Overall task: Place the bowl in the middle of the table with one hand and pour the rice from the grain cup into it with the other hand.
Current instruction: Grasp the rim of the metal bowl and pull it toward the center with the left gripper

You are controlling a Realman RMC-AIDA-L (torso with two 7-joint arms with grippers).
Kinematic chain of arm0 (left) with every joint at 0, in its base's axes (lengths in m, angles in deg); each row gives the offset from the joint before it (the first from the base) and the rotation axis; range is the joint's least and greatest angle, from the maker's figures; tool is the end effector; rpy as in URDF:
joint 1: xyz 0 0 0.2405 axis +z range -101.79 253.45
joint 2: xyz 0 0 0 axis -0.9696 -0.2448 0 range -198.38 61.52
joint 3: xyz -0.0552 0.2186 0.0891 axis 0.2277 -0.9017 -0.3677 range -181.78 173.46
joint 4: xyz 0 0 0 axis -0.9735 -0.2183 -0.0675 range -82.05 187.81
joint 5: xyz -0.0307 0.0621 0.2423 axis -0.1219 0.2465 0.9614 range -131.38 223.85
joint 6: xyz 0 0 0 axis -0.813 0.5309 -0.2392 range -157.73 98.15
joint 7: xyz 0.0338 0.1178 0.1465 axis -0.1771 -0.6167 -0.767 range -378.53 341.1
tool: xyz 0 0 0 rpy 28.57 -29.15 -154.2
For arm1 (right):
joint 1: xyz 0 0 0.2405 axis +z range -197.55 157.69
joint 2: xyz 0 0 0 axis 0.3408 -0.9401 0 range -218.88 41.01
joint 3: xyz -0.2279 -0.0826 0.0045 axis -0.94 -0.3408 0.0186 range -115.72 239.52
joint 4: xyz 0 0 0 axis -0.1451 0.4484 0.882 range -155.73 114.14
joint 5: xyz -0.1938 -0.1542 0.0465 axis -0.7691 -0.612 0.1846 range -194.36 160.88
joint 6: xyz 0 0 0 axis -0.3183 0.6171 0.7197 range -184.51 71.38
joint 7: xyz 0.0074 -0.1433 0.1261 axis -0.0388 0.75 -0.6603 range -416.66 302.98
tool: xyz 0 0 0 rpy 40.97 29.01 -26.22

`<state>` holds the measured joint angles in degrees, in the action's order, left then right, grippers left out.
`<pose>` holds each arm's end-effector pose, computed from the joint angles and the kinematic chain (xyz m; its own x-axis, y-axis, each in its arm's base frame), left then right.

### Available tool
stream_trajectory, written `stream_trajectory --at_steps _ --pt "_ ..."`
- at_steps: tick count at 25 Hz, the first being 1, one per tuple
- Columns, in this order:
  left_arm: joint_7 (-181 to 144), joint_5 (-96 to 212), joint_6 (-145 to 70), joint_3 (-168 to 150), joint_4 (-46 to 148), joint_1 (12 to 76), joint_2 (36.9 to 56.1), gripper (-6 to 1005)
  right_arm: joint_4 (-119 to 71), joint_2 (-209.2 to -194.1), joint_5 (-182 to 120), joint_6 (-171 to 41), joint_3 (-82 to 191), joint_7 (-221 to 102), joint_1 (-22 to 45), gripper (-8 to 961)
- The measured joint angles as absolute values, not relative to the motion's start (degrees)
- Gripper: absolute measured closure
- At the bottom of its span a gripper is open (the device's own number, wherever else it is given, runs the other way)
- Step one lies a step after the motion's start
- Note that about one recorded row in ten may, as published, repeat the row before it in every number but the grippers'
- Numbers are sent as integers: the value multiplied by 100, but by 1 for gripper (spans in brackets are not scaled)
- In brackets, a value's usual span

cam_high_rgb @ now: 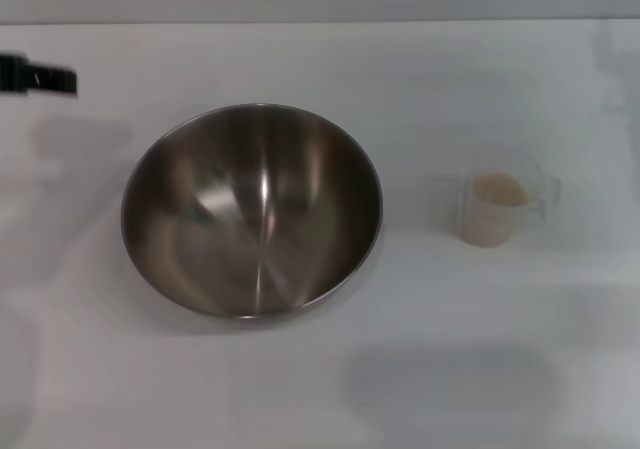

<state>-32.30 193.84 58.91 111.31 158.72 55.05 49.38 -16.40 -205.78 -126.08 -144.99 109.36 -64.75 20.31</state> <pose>-0.1765 0.3946 0.1165 0.5550 0.7398 0.3804 0.7590 -0.2632 -0.5955 0.2449 0.4467 0.0860 0.5399 0.5832 -0.6069 -0.7371 -0.0206 -0.6755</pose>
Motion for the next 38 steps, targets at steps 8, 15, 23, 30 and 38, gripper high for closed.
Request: stream_trajectory --at_steps 8,15,23,30,38 --pt "-3298 19378 6198 10697 15161 5405 4976 187 -1741 -20566 -12608 -14402 10936 -6475 2062 325" --pt "-3306 19363 5969 10372 14467 5257 4992 188 -1746 -20565 -12608 -14372 10936 -6475 2068 325" --pt "-3327 19357 5852 10251 14158 5139 4996 188 -1746 -20584 -12608 -14377 10936 -6475 2059 326" --pt "-3420 19353 5599 10216 13713 5031 4992 189 -1746 -20590 -12607 -14417 10936 -6475 2046 326" --pt "-3465 19354 5474 10267 13507 4981 4978 471 -1746 -20592 -12608 -14428 10936 -6475 2034 326"
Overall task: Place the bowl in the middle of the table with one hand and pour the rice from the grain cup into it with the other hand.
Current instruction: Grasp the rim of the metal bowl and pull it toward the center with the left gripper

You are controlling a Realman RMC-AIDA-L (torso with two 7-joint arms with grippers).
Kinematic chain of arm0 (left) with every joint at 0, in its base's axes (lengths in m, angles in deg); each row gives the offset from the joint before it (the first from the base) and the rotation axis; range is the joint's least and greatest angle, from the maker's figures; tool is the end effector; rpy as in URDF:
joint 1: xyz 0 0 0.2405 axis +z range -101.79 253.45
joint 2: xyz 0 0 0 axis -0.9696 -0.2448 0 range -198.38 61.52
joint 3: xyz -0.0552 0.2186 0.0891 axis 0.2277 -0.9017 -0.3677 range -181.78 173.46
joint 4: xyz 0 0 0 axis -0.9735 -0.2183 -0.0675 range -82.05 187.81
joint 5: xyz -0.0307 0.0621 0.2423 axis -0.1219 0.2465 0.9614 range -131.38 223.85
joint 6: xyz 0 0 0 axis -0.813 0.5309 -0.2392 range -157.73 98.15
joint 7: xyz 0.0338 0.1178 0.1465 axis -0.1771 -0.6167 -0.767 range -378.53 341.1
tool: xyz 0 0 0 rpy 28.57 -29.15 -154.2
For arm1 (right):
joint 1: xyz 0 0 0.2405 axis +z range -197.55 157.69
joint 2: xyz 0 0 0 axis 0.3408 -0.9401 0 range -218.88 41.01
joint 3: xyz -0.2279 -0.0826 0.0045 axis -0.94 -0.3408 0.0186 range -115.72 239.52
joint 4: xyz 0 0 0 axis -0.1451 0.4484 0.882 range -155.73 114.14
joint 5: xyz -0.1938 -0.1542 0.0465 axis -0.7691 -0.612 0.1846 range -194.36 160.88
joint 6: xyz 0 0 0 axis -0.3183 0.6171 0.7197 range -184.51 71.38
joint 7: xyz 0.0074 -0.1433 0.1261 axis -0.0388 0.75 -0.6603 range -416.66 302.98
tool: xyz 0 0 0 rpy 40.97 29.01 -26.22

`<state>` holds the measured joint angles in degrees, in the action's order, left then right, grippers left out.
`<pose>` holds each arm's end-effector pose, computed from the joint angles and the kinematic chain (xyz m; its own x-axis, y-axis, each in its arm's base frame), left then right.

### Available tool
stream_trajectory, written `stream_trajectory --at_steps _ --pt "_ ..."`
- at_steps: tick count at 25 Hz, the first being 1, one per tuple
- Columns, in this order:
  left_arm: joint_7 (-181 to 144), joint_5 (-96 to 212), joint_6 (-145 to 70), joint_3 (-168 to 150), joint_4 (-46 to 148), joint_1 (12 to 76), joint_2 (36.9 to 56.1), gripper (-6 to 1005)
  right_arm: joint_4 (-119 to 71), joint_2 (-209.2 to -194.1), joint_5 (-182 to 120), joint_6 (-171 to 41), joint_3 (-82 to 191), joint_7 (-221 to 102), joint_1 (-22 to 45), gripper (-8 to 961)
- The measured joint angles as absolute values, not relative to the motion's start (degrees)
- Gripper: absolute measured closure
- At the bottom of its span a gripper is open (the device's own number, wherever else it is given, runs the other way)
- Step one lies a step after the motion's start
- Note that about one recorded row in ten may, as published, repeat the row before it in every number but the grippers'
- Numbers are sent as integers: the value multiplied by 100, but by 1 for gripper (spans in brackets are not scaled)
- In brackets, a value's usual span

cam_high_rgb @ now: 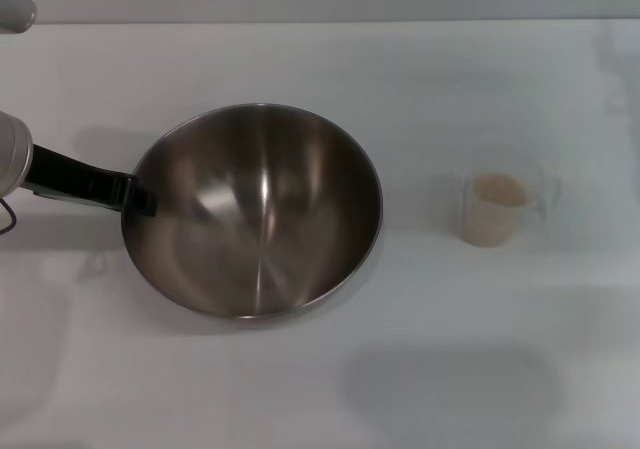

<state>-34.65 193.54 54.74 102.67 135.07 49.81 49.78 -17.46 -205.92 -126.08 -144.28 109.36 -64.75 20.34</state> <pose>-0.2188 0.4019 0.0098 0.4614 0.8760 0.1409 0.7987 -0.3409 -0.4959 0.2503 0.4471 0.0857 0.5586 0.5679 -0.6046 -0.7300 -0.0095 -0.6834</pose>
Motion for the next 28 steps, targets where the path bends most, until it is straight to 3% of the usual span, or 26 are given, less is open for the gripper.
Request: stream_trajectory --at_steps 12,23,28 --pt "-3522 19342 5525 10322 12941 4640 4963 856 -1745 -20583 -12607 -14429 10936 -6475 2035 324" --pt "-3757 19011 5628 10772 12810 4538 4958 962 -1745 -20583 -12607 -14428 10936 -6475 2032 326" --pt "-3856 18823 5656 10880 12802 4504 4959 961 -1745 -20583 -12607 -14428 10936 -6475 2039 325"
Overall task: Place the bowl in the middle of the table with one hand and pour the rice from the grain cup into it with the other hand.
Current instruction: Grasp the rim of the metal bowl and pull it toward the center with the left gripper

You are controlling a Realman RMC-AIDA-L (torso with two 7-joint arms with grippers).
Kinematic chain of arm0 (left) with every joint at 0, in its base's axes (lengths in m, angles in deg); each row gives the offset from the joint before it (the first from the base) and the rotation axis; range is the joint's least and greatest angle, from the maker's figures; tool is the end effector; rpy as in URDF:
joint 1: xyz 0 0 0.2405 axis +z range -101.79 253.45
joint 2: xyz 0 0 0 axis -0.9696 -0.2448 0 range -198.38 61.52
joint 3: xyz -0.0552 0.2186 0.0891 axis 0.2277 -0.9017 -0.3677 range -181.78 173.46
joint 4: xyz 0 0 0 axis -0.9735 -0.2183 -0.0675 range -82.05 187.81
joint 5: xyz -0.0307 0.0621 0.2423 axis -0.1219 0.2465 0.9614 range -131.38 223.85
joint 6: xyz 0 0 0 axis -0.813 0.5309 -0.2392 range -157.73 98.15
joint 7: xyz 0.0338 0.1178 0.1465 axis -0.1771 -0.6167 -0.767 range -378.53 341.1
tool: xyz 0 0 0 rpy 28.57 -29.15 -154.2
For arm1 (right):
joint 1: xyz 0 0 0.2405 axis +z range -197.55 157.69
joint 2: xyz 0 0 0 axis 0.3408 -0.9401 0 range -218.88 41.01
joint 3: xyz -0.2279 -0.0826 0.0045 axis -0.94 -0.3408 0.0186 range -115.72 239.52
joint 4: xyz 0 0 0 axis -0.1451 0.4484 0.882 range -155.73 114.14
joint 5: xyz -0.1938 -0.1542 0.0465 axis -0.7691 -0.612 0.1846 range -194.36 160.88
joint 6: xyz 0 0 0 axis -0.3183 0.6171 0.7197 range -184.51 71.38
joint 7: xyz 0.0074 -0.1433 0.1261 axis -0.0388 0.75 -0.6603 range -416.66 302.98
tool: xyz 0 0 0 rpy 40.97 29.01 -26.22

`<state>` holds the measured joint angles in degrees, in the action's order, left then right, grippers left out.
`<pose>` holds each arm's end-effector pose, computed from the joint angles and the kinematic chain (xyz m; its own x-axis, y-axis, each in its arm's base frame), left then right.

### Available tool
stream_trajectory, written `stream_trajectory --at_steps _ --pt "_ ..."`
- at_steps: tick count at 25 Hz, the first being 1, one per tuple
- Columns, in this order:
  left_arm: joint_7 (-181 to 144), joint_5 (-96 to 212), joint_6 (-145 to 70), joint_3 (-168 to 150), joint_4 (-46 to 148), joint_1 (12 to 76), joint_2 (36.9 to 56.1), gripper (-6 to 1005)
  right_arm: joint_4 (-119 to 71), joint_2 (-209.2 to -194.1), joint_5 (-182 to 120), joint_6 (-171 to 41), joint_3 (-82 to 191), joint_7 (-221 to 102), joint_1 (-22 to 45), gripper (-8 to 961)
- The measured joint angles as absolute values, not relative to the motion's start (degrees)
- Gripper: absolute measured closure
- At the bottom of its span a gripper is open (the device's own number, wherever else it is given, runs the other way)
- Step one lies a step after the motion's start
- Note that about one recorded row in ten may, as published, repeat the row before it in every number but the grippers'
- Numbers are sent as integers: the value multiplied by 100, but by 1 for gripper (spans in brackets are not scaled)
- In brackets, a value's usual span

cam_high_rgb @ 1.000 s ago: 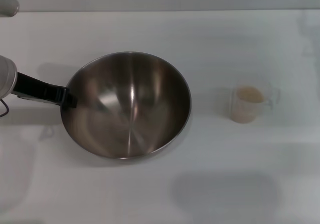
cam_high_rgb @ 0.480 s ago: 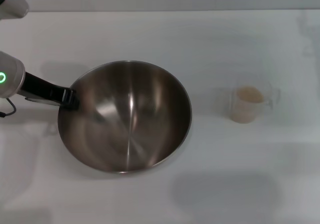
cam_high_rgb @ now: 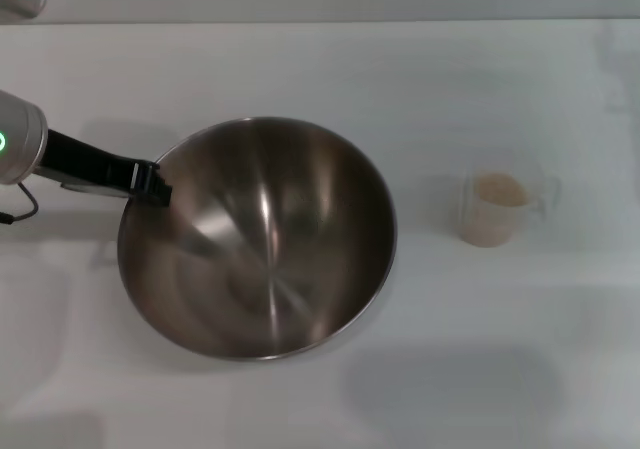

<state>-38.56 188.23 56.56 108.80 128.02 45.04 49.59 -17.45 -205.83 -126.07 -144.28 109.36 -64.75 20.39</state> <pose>-0.2103 0.4110 0.0059 0.4424 0.8840 0.1510 0.8514 -0.3611 -0.3805 0.2501 0.4475 0.0865 0.5586 0.5691 -0.6034 -0.7293 -0.0094 -0.6841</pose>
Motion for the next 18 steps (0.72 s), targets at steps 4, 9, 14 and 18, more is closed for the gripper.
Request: stream_trajectory --at_steps 4,9,14,18 --pt "-3938 18578 5668 11064 12803 4441 4956 961 -1745 -20583 -12607 -14428 10936 -6475 2040 325" --pt "-3959 18485 5610 11133 12862 4251 4973 961 -1745 -20583 -12607 -14428 10936 -6471 2032 324" --pt "-3952 18450 5304 10830 12700 4003 4999 961 -1744 -20589 -12607 -14428 10936 -6469 2018 324" --pt "-3934 18309 4880 10431 12420 3823 5002 961 -1744 -20591 -12607 -14431 10936 -6467 2015 325"
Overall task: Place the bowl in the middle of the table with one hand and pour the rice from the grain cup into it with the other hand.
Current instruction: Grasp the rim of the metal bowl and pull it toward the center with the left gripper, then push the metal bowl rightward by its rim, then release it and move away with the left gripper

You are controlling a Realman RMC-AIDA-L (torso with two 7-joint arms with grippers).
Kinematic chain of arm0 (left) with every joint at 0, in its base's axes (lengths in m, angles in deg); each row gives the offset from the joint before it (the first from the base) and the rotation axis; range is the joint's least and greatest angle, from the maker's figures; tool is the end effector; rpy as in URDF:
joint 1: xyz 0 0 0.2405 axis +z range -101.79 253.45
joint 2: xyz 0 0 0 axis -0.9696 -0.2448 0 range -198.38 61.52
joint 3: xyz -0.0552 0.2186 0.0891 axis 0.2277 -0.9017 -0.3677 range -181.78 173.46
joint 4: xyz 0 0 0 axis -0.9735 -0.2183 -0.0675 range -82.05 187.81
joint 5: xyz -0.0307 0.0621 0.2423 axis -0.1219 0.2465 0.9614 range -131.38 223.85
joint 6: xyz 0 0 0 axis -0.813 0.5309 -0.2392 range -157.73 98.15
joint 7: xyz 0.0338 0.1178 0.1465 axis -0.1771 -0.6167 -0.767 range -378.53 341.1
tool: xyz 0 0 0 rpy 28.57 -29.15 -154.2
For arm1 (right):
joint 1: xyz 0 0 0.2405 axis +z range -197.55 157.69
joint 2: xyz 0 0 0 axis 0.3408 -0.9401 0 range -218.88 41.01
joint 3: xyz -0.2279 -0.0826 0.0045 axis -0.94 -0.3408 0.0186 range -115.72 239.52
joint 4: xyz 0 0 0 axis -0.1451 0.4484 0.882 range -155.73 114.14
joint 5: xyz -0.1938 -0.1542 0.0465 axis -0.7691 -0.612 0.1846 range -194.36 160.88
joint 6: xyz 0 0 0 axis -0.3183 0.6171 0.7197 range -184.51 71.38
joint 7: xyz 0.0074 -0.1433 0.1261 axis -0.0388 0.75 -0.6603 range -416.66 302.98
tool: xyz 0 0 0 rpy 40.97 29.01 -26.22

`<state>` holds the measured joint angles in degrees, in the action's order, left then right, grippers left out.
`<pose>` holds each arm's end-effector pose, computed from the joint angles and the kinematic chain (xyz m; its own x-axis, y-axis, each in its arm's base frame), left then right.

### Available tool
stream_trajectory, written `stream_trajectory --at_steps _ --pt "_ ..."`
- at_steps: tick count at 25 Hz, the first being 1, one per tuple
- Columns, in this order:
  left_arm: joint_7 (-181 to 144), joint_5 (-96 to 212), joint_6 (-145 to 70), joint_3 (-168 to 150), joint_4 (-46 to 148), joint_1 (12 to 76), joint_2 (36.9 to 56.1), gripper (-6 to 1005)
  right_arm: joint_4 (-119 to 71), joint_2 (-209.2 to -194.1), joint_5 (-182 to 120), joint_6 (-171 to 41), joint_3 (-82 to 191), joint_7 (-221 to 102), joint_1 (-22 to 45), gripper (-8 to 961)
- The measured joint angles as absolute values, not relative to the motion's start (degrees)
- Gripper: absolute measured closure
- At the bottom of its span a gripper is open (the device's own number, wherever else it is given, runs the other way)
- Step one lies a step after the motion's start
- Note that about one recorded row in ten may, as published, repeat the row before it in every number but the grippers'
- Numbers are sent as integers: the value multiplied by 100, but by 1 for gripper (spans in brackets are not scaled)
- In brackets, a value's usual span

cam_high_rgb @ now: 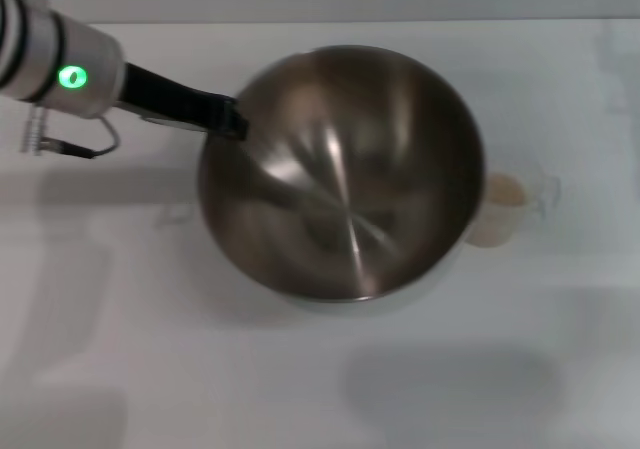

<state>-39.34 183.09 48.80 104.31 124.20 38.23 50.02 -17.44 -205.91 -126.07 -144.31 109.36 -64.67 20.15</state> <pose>-0.1472 0.4408 -0.0233 0.5696 0.7980 0.1968 0.8051 -0.4934 -0.3293 0.2517 0.4462 0.0859 0.5610 0.5667 -0.6034 -0.7294 -0.0063 -0.6841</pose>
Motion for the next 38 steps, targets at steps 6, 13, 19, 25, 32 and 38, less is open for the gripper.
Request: stream_trajectory --at_steps 6,13,19,25,32,38 --pt "-3914 18390 4417 10013 11913 3492 5002 962 -1736 -20593 -12607 -14455 10936 -6466 2014 325" --pt "-3851 18825 4148 9810 11609 3271 5008 962 -1746 -20609 -12607 -14487 10936 -6466 2015 326" --pt "-3841 18991 4120 9788 11426 3175 4999 962 -1746 -20610 -12607 -14490 10936 -6466 2007 326" --pt "-3841 19054 4081 9798 11202 3053 4990 962 -1746 -20614 -12607 -14498 10936 -6466 2006 325" --pt "-3849 19037 4070 9949 11113 3014 4974 905 -1742 -20618 -12607 -14507 10936 -6466 2006 324" --pt "-3864 19017 4101 10176 11159 3006 4970 813 -1746 -20618 -12607 -14508 10936 -6466 2006 325"
